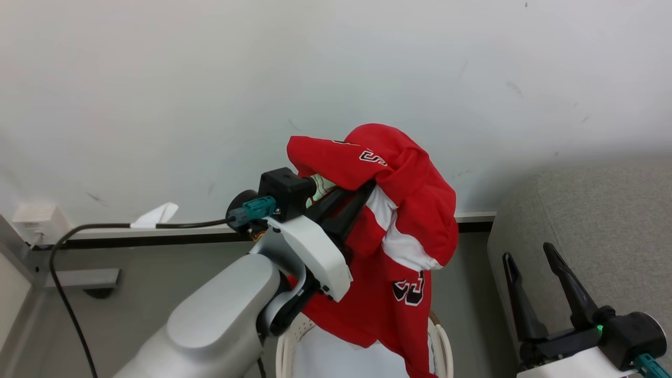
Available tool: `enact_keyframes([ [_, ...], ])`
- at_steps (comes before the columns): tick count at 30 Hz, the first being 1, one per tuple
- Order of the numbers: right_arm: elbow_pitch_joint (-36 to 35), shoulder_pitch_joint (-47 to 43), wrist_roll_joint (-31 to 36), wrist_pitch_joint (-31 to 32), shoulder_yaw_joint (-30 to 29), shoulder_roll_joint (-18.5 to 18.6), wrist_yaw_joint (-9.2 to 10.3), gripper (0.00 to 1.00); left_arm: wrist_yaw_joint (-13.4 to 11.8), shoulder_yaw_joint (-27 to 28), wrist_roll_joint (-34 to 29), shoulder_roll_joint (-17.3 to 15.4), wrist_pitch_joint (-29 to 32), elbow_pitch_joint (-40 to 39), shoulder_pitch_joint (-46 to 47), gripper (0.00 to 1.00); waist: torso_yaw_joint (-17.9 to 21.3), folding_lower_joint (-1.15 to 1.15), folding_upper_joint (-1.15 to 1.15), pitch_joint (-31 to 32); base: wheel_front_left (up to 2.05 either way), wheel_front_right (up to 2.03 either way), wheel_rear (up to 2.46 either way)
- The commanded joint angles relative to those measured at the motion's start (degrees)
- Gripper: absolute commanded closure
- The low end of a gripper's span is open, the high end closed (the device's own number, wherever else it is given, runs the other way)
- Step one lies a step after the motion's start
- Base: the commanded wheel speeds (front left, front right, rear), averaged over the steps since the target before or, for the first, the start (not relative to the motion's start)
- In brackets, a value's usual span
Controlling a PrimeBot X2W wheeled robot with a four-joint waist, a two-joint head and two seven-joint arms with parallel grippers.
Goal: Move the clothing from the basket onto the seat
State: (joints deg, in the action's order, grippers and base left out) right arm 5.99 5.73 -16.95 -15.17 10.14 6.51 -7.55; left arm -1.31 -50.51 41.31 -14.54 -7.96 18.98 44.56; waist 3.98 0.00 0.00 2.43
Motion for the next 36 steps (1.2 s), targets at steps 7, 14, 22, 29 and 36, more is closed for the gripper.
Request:
enact_keyframes([
  [7,-2.37,4.03,-1.9,0.03,5.59,1.81,0.12,0.0,-0.06,-0.65,0.61,0.22,-0.26,0.3,-0.93,1.0,-0.45,0.0,0.0,-0.84,0.0,0.0,0.0],
  [14,0.41,9.92,-5.09,0.67,15.2,5.96,0.12,0.0,0.75,-2.48,-0.17,1.83,-0.85,1.16,-1.26,1.0,-2.58,0.0,0.0,-1.68,0.0,0.0,0.0],
  [22,9.77,16.13,-9.25,4.52,21.01,6.84,0.12,0.0,2.62,-5.9,-0.45,5.29,-0.82,2.07,-2.22,1.0,-6.93,0.0,0.0,-1.73,0.0,0.0,0.0],
  [29,16.81,18.28,-12.58,8.07,25.75,7.53,0.12,0.0,3.75,-8.01,-0.62,7.42,-0.45,2.91,-2.08,1.0,-10.03,0.0,0.0,-1.03,0.0,0.0,0.0],
  [36,23.06,21.48,-15.98,7.59,31.32,7.72,0.12,0.0,4.75,-9.38,0.22,9.04,0.06,3.26,-1.46,1.0,-12.31,0.0,0.0,-0.46,0.0,0.0,0.0],
])
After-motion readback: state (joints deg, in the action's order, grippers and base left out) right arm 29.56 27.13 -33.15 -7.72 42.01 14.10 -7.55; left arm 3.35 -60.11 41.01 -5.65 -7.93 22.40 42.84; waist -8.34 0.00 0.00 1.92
